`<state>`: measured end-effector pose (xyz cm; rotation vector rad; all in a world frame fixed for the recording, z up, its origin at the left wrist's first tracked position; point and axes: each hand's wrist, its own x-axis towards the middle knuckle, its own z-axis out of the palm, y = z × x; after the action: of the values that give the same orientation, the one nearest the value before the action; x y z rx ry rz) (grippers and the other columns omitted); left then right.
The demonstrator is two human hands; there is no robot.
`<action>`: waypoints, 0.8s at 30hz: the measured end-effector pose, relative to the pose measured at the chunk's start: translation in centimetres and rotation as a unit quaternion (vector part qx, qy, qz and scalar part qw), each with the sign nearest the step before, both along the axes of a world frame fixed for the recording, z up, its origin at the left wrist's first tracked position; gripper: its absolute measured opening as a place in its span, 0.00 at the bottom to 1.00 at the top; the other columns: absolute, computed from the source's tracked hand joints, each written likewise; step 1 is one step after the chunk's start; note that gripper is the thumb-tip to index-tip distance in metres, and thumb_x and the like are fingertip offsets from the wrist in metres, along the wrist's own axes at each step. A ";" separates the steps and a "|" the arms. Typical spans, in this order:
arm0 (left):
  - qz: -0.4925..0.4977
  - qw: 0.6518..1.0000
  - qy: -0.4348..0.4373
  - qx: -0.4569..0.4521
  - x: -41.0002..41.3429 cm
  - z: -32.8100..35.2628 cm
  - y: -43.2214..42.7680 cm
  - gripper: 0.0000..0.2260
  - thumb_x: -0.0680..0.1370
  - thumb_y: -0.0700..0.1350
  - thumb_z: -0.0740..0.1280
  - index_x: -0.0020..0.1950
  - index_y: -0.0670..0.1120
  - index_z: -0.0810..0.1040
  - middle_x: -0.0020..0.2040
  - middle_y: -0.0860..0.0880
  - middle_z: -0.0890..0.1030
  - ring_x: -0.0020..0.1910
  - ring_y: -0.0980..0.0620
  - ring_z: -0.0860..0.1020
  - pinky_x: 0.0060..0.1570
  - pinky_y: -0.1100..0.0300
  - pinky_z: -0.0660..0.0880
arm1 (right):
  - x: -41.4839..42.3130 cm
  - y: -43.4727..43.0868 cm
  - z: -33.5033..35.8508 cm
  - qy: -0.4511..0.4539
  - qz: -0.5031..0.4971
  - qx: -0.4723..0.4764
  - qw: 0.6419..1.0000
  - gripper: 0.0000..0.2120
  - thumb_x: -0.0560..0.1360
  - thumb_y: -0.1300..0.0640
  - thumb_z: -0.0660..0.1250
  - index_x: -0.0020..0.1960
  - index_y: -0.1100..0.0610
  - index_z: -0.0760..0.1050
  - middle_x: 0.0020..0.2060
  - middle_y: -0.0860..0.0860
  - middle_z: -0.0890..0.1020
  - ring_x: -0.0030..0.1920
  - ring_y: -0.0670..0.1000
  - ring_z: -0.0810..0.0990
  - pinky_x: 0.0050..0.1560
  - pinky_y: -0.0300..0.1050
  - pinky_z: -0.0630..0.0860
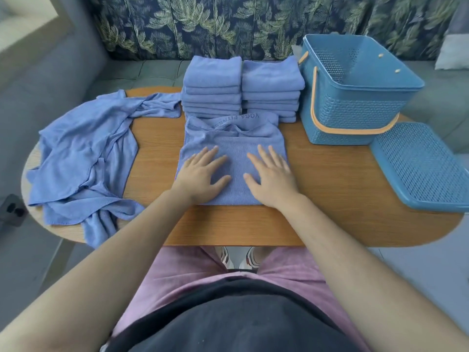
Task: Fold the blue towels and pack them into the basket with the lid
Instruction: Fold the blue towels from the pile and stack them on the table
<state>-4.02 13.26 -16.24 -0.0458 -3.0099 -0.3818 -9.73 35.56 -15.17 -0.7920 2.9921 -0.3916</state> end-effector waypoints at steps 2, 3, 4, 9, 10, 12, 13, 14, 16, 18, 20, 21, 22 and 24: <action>0.006 0.999 -0.053 0.006 -0.7 -0.6 0.7 0.31 0.80 0.68 0.51 0.81 0.59 0.56 0.82 0.54 0.51 0.81 0.51 0.47 0.79 0.50 0.44 | -0.1 -0.8 -0.7 -0.043 0.000 0.054 0.998 0.31 0.82 0.36 0.46 0.83 0.44 0.47 0.82 0.48 0.44 0.81 0.51 0.38 0.80 0.55 0.38; 0.010 0.998 -0.060 0.006 -0.4 -0.7 0.8 0.32 0.79 0.70 0.47 0.81 0.59 0.53 0.82 0.55 0.49 0.81 0.51 0.45 0.79 0.51 0.42 | 0.1 -0.8 -0.8 -0.054 -0.001 0.065 0.996 0.31 0.82 0.35 0.43 0.83 0.44 0.45 0.82 0.48 0.41 0.81 0.51 0.36 0.80 0.55 0.37; 0.014 0.998 -0.059 0.004 0.2 -0.6 0.8 0.34 0.77 0.71 0.44 0.81 0.60 0.52 0.82 0.55 0.48 0.81 0.52 0.44 0.78 0.51 0.41 | 0.5 -0.5 -0.8 -0.057 -0.001 0.070 0.996 0.31 0.82 0.35 0.42 0.82 0.44 0.43 0.82 0.48 0.40 0.81 0.51 0.35 0.79 0.55 0.36; -0.001 1.000 -0.031 -0.008 4.7 -0.5 2.2 0.34 0.77 0.70 0.46 0.80 0.58 0.61 0.81 0.53 0.57 0.80 0.48 0.54 0.78 0.47 0.53 | 4.8 1.5 -0.6 -0.053 0.008 0.083 0.995 0.31 0.83 0.36 0.47 0.83 0.44 0.47 0.82 0.48 0.43 0.81 0.52 0.38 0.80 0.55 0.38; 0.003 1.000 -0.016 -0.009 4.8 -0.3 2.3 0.32 0.77 0.70 0.48 0.78 0.58 0.64 0.80 0.53 0.61 0.78 0.48 0.58 0.75 0.46 0.57 | 4.9 1.4 -0.3 -0.046 0.000 0.069 0.997 0.31 0.82 0.37 0.50 0.82 0.45 0.51 0.82 0.49 0.46 0.82 0.53 0.41 0.80 0.55 0.41; 0.015 1.000 0.014 0.012 3.2 0.4 2.2 0.28 0.78 0.67 0.53 0.75 0.57 0.69 0.77 0.52 0.65 0.76 0.48 0.62 0.73 0.46 0.61 | 3.5 0.4 0.3 -0.024 -0.009 0.025 0.999 0.30 0.82 0.39 0.53 0.81 0.46 0.56 0.82 0.49 0.50 0.82 0.53 0.45 0.80 0.54 0.44; 0.019 1.000 0.017 0.018 2.1 0.4 2.1 0.28 0.79 0.66 0.54 0.76 0.56 0.68 0.78 0.51 0.64 0.78 0.47 0.60 0.75 0.46 0.58 | 2.4 -0.3 0.4 -0.016 -0.007 0.017 1.000 0.30 0.82 0.39 0.53 0.81 0.46 0.55 0.82 0.49 0.49 0.82 0.52 0.44 0.80 0.54 0.44; 0.021 1.000 0.006 0.017 1.1 0.4 2.0 0.28 0.79 0.65 0.54 0.77 0.57 0.66 0.80 0.51 0.60 0.80 0.47 0.56 0.77 0.47 0.53 | 1.4 -1.0 0.2 -0.018 -0.004 0.022 1.000 0.30 0.83 0.40 0.52 0.82 0.46 0.53 0.82 0.49 0.47 0.82 0.52 0.42 0.80 0.54 0.42; 0.022 0.999 -0.037 0.006 -0.3 -0.2 1.9 0.31 0.79 0.68 0.49 0.80 0.59 0.59 0.82 0.51 0.53 0.81 0.47 0.48 0.79 0.49 0.44 | 0.2 -1.8 -0.5 -0.042 0.001 0.050 0.998 0.30 0.83 0.39 0.48 0.83 0.46 0.48 0.82 0.49 0.44 0.81 0.52 0.39 0.80 0.53 0.38; 0.024 0.998 -0.057 -0.002 -0.2 -0.8 2.0 0.34 0.77 0.70 0.44 0.81 0.59 0.55 0.83 0.52 0.50 0.81 0.47 0.46 0.79 0.49 0.42 | 0.5 -1.8 -1.0 -0.052 -0.003 0.063 0.997 0.31 0.83 0.37 0.45 0.83 0.46 0.46 0.82 0.49 0.43 0.81 0.52 0.37 0.80 0.54 0.36; 0.020 0.999 -0.036 -0.001 1.4 -1.0 2.3 0.34 0.77 0.70 0.44 0.81 0.59 0.57 0.82 0.51 0.52 0.81 0.45 0.48 0.79 0.48 0.44 | 2.4 -1.0 -1.1 -0.049 -0.001 0.063 0.997 0.32 0.82 0.36 0.44 0.83 0.46 0.45 0.82 0.49 0.42 0.81 0.52 0.37 0.80 0.54 0.37; 0.015 1.000 -0.017 0.004 2.5 -1.1 2.6 0.33 0.77 0.69 0.47 0.80 0.58 0.60 0.82 0.50 0.55 0.81 0.44 0.51 0.79 0.46 0.47 | 3.7 -0.5 -1.0 -0.046 0.006 0.066 0.997 0.32 0.82 0.36 0.43 0.83 0.46 0.46 0.82 0.50 0.43 0.81 0.53 0.38 0.80 0.55 0.38; 0.011 1.000 0.000 0.011 3.6 -1.3 2.8 0.32 0.78 0.68 0.50 0.79 0.57 0.63 0.81 0.49 0.58 0.81 0.44 0.54 0.78 0.45 0.51 | 4.8 0.0 -1.0 -0.041 0.011 0.066 0.997 0.33 0.81 0.35 0.43 0.83 0.46 0.47 0.82 0.50 0.45 0.82 0.54 0.41 0.80 0.55 0.41; 0.012 0.999 0.030 0.019 4.7 -1.3 3.0 0.27 0.79 0.65 0.55 0.75 0.56 0.70 0.79 0.50 0.65 0.78 0.45 0.61 0.75 0.47 0.58 | 5.5 0.7 -0.7 -0.002 0.011 0.034 0.999 0.32 0.80 0.36 0.46 0.81 0.47 0.58 0.81 0.51 0.55 0.81 0.56 0.52 0.78 0.57 0.54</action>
<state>0.71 16.25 -17.53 -0.0189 -2.9409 -0.4288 -4.22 36.23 -15.88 -0.8158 2.9730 -0.2881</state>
